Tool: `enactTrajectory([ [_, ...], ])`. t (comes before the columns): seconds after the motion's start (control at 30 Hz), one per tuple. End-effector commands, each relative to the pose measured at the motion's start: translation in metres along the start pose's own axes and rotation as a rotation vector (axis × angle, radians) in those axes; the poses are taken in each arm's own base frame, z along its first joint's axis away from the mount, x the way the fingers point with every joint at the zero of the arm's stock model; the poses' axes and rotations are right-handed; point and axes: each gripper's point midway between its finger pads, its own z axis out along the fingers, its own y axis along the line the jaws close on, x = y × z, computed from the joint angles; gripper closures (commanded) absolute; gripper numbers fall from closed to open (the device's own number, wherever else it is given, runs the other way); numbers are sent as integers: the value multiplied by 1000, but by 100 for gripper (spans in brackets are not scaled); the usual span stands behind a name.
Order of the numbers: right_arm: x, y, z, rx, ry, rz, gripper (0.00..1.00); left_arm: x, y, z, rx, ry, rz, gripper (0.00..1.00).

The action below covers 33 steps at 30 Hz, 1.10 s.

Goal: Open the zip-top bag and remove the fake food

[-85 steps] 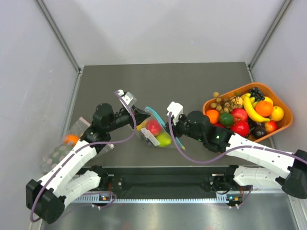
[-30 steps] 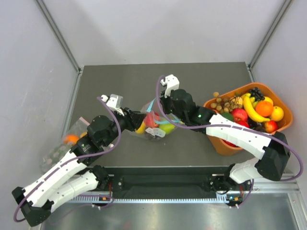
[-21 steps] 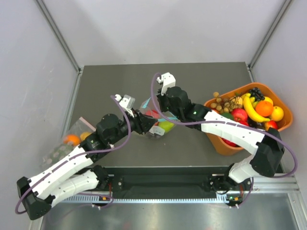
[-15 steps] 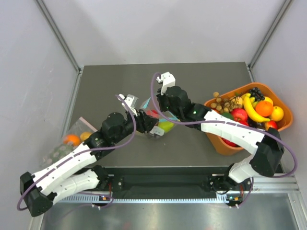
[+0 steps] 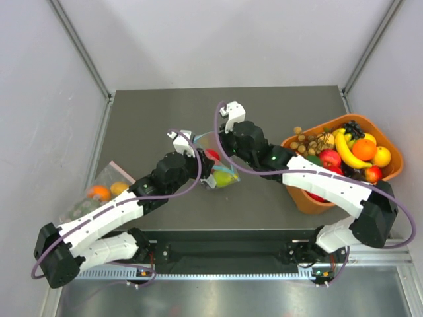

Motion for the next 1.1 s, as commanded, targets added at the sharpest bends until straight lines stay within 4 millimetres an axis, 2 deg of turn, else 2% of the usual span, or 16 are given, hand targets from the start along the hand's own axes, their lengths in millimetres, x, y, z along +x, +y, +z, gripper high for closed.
enactTrajectory([
  [0.0,-22,12,-17,-55,-72,35,100,-10,7,4,-45,-49,23,45],
  [0.1,-15,18,-20,-79,-65,33,100,-5,11,8,-66,-38,37,47],
  [0.23,-10,21,-26,-101,-63,42,100,-4,15,12,-79,-57,44,77],
  [0.3,-7,21,-30,-108,-64,44,100,-1,18,14,-88,-57,53,85],
  [0.37,1,14,-30,-75,-53,44,100,-2,17,14,-82,-65,53,99],
  [0.5,22,-14,-30,46,-7,31,100,-3,10,12,-44,-57,61,100],
  [0.53,35,-21,-29,65,16,42,100,0,10,11,-43,-42,68,100],
  [0.6,37,-41,-32,97,6,81,100,-1,7,7,-24,-31,78,100],
  [0.63,47,-49,-32,112,24,87,100,-2,6,6,-15,-28,81,100],
  [0.67,45,-60,-35,131,13,108,100,1,6,2,-11,-8,90,100],
  [0.73,52,-71,-37,156,23,113,100,2,5,-1,-3,10,93,100],
  [0.77,50,-79,-40,174,15,119,100,7,5,-5,-2,33,97,100],
  [0.93,55,-98,-47,241,27,105,100,2,1,-19,26,35,73,100],
  [1.07,66,-109,-49,278,55,104,100,2,16,-25,-37,24,79,100],
])
